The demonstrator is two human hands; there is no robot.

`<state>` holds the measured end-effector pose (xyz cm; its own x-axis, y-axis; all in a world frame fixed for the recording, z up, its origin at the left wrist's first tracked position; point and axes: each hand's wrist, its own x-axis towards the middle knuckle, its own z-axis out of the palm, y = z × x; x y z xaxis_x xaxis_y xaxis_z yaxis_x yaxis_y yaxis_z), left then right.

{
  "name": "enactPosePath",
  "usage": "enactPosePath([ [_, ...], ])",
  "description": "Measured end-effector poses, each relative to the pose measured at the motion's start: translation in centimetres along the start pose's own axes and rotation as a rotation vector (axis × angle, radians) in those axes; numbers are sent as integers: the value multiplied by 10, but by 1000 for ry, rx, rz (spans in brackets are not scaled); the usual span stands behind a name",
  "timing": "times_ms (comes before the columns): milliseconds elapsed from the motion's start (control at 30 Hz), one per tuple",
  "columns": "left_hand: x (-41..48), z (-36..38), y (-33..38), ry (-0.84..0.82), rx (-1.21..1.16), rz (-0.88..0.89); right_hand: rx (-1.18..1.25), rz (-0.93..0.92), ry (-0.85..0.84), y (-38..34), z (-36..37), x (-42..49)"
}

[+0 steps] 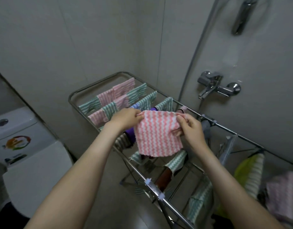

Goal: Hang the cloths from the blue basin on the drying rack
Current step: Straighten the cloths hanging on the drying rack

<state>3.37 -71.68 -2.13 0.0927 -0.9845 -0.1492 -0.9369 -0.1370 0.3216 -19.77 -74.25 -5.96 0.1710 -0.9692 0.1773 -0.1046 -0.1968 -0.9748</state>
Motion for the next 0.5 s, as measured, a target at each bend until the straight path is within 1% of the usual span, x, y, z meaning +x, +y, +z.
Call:
enactPosePath([
  [67,12,2,16,90,134,-13,27,-12,48,3,-9,6],
  [100,18,3,20,149,160,-14,43,-24,63,4,-11,8],
  [167,32,6,23,244,115,0,54,-62,85,7,-13,11],
  [233,43,13,17,271,3,14,5,-64,80,16,-11,10],
  [300,49,27,5,215,-164,14,-83,-8,31,34,-5,6],
  [367,50,42,-9,115,-292,2,-193,61,-52,53,3,-1],
  [433,48,59,-26,28,-307,-20,-289,156,-160,67,12,-10],
  [500,45,76,-45,-84,-263,-42,-356,301,-221,75,23,-17],
])
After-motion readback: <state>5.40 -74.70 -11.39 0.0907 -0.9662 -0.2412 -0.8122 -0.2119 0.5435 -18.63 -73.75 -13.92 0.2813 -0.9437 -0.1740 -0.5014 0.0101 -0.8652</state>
